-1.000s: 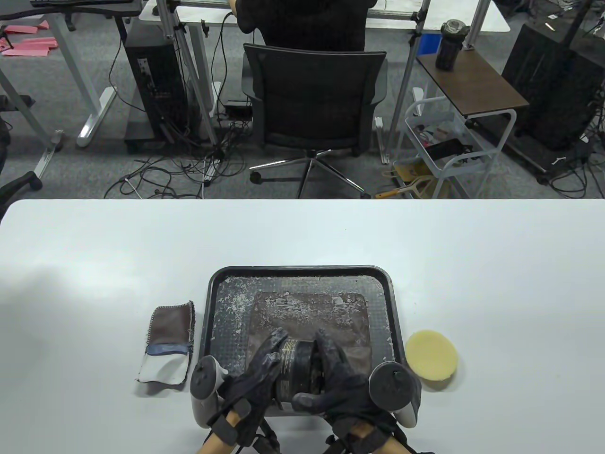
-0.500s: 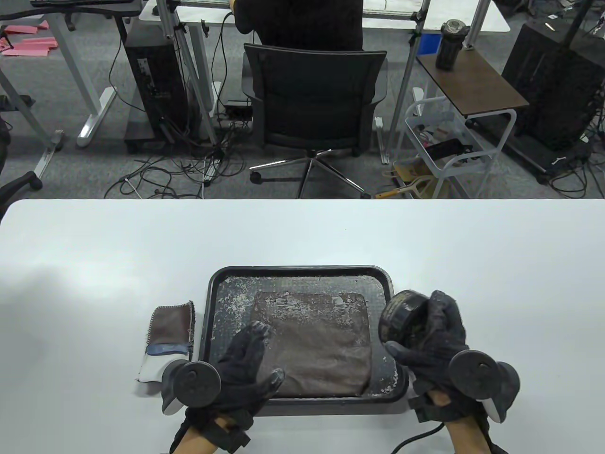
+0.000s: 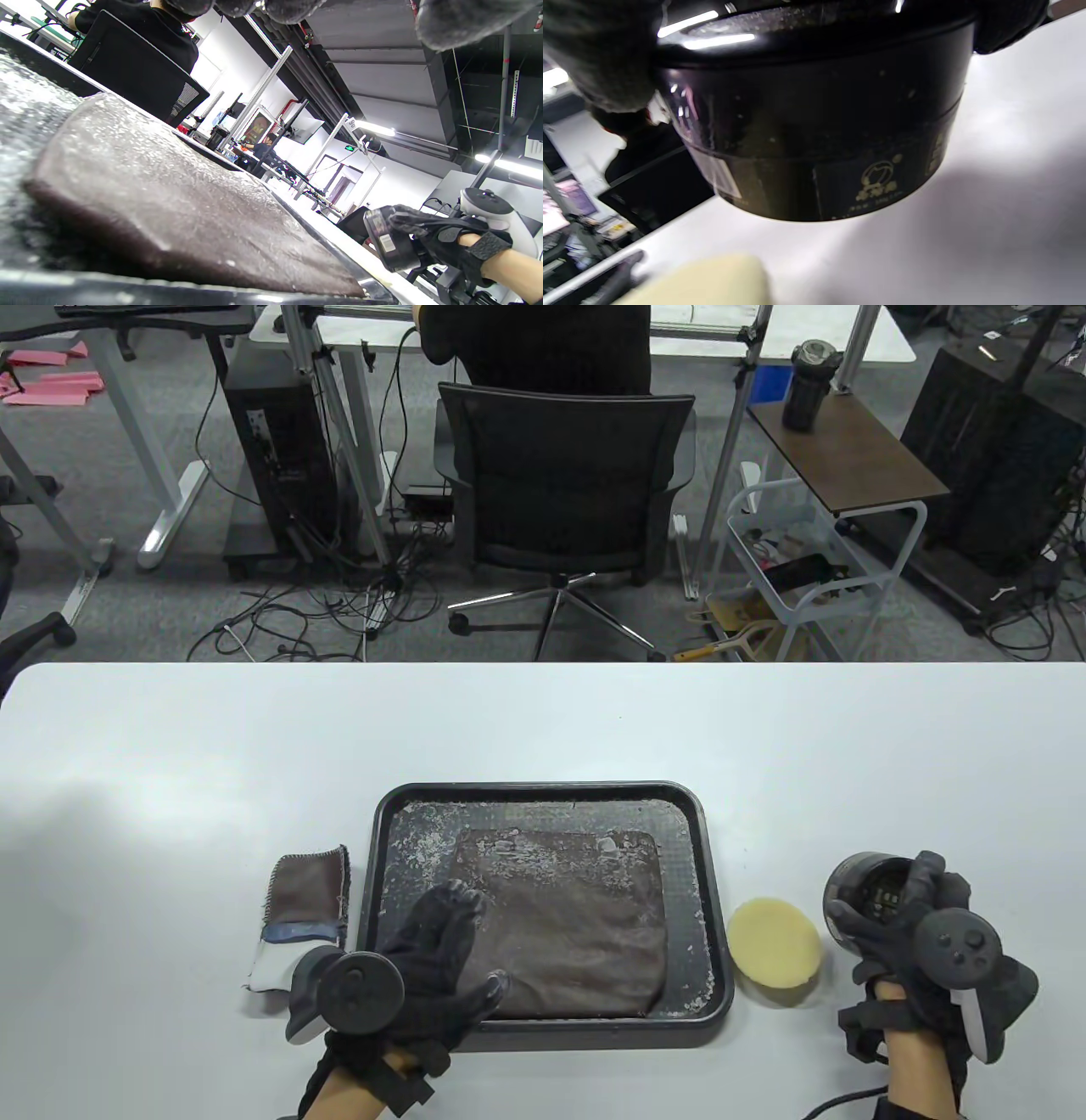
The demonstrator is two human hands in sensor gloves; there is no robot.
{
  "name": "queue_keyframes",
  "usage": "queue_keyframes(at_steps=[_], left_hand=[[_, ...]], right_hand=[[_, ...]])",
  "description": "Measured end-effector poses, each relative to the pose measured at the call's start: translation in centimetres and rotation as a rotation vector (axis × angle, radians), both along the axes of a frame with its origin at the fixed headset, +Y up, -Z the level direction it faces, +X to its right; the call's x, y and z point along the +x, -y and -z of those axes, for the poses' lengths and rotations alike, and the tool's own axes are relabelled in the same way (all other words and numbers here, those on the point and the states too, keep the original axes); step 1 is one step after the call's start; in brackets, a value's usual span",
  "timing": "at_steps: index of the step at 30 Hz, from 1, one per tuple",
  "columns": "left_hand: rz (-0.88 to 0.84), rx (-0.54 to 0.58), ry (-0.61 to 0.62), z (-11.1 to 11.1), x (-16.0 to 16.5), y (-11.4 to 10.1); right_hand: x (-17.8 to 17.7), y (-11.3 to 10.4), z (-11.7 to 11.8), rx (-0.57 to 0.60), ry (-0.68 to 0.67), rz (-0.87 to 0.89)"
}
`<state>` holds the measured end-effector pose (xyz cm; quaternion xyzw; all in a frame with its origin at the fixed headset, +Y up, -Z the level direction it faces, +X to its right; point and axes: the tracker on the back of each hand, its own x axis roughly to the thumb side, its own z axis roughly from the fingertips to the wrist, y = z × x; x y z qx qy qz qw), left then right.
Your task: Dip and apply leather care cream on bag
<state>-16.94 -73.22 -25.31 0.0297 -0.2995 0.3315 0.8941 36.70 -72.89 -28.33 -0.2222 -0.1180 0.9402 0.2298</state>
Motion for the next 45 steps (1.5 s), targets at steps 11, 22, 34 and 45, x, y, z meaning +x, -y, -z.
queue_keyframes(at_steps=[11,22,34,45], left_hand=[[-0.008,-0.029,-0.013,0.1,-0.3,0.3],[0.077,-0.022,-0.012,0.2,-0.3,-0.1],[0.135,0.026,-0.014,0.0,0.0,-0.3],[0.268,0.067,0.091,-0.1,1.2,-0.2]], right_hand=[[0.9,2.2,0.9,-0.151,0.109,-0.118],[-2.9,-0.9,0.8,-0.026,-0.081,-0.184],[-14.4,-3.9,-1.4,0.217,-0.543,-0.240],[-22.4,-1.7,-3.2,0.122,-1.039,-0.262]])
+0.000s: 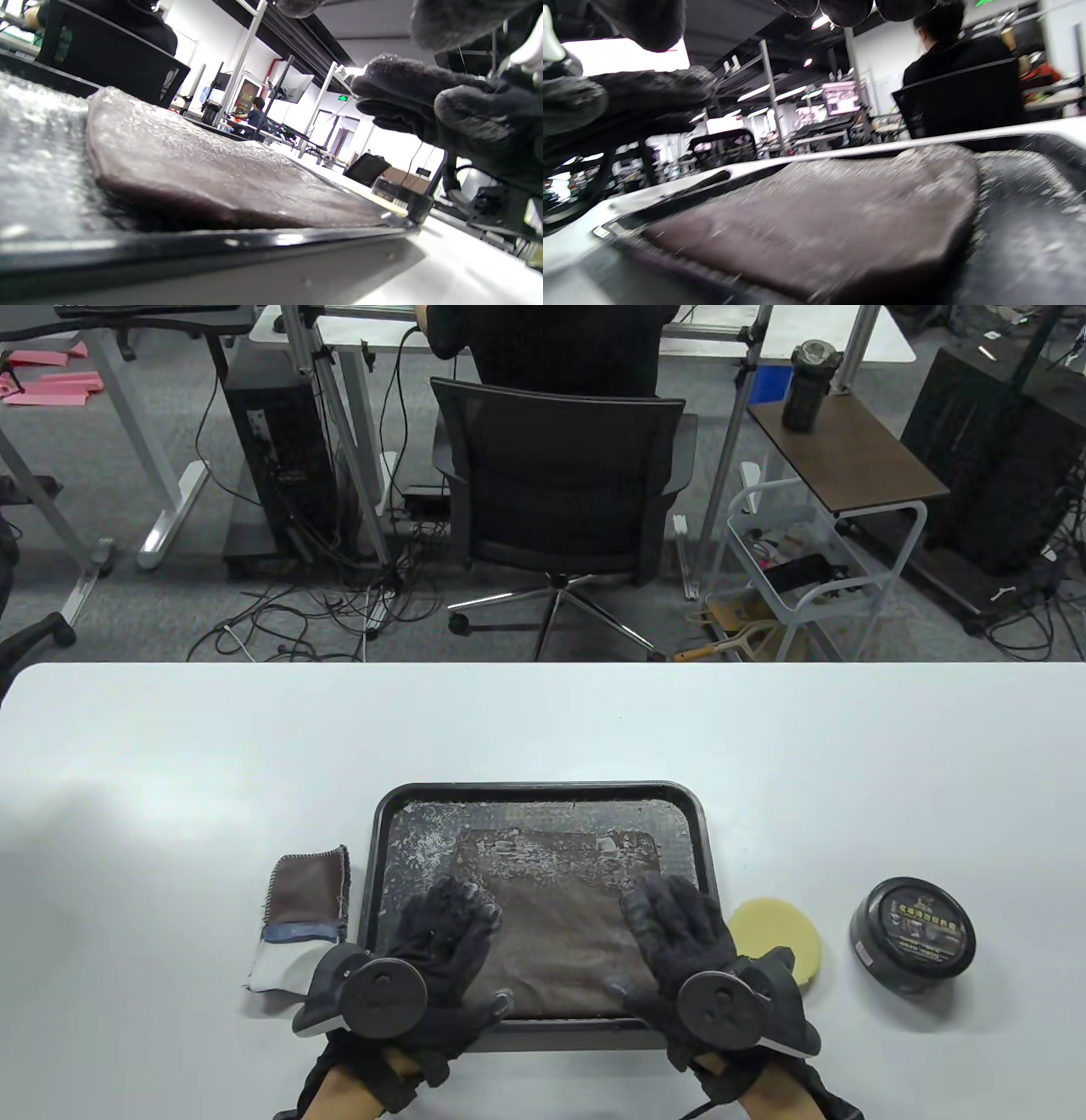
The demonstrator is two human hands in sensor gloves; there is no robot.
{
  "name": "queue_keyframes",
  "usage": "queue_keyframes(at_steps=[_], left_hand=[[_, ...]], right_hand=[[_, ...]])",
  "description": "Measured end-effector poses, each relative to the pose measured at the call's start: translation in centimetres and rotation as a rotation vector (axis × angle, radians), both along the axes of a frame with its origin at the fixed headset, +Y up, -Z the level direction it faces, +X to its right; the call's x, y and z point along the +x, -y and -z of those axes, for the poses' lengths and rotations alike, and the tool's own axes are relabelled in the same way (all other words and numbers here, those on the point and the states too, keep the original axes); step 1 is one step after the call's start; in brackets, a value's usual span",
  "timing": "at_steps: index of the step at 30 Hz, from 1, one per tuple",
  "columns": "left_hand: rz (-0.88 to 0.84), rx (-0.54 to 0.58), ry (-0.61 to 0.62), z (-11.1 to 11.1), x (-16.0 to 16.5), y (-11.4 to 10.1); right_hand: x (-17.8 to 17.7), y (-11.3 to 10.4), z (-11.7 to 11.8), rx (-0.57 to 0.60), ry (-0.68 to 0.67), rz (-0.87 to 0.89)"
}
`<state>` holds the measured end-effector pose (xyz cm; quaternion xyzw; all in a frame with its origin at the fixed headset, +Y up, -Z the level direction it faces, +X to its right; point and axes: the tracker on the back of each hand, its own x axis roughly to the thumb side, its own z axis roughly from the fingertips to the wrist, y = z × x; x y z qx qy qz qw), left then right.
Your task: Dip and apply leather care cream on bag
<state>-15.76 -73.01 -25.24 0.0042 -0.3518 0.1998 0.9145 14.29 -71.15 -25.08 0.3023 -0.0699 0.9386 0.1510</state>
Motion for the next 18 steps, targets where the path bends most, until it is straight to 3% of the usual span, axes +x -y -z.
queue_keyframes(at_steps=[5,10,18], left_hand=[[0.028,-0.019,0.023,-0.1,0.4,0.2],[0.090,-0.082,0.022,0.1,0.4,1.1],[0.136,-0.133,0.020,0.4,0.4,1.8]], right_hand=[[-1.2,1.1,-0.2,-0.068,-0.054,-0.079],[-1.8,2.9,0.1,-0.227,-0.080,-0.181],[-1.7,4.0,0.6,-0.280,-0.070,-0.215]])
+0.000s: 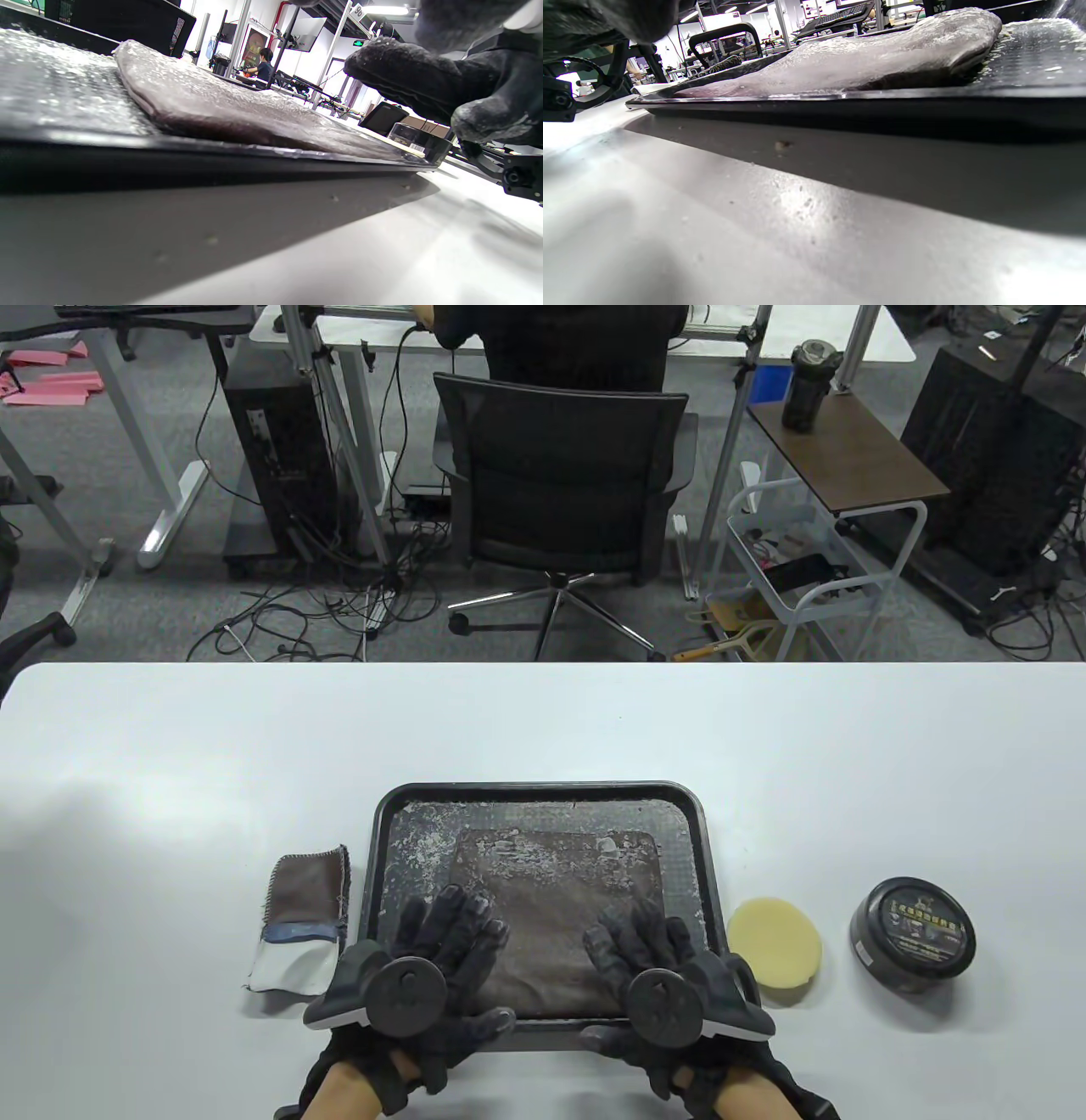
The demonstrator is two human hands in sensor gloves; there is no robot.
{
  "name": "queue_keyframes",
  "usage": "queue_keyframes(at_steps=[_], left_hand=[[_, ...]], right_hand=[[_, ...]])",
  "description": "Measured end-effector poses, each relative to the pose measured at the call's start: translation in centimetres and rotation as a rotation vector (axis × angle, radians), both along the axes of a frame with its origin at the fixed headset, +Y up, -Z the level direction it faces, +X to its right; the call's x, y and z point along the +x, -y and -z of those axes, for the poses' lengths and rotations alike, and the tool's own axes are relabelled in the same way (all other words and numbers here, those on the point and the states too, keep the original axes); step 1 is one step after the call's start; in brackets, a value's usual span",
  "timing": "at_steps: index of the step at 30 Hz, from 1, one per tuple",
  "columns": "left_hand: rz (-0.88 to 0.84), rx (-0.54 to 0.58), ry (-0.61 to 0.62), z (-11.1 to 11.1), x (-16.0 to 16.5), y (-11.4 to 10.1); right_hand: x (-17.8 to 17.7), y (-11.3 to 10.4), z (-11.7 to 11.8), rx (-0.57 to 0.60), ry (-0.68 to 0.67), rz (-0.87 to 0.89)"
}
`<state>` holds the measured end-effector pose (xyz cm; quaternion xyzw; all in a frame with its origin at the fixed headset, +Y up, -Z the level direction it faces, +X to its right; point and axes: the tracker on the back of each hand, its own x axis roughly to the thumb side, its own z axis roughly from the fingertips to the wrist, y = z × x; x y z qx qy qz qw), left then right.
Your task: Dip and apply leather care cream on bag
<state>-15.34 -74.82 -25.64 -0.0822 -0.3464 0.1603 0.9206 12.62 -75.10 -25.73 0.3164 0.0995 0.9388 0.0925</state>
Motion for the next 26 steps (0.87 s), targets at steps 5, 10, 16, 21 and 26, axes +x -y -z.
queue_keyframes(at_steps=[5,10,16,21,26], left_hand=[[-0.002,-0.001,0.008,0.03,0.15,0.12],[-0.001,-0.007,0.012,0.05,0.23,0.20],[-0.003,-0.015,0.006,0.06,0.20,0.26],[-0.005,-0.014,0.006,0.08,0.22,0.27],[-0.006,-0.014,0.003,0.11,0.18,0.30]], right_hand=[[0.04,-0.01,0.02,-0.004,0.004,0.003],[0.02,-0.05,0.04,-0.006,0.002,0.005],[0.07,-0.01,0.13,-0.005,0.004,0.022],[0.09,0.00,0.16,-0.004,0.003,0.031],[0.13,0.05,0.21,0.000,0.005,0.035]])
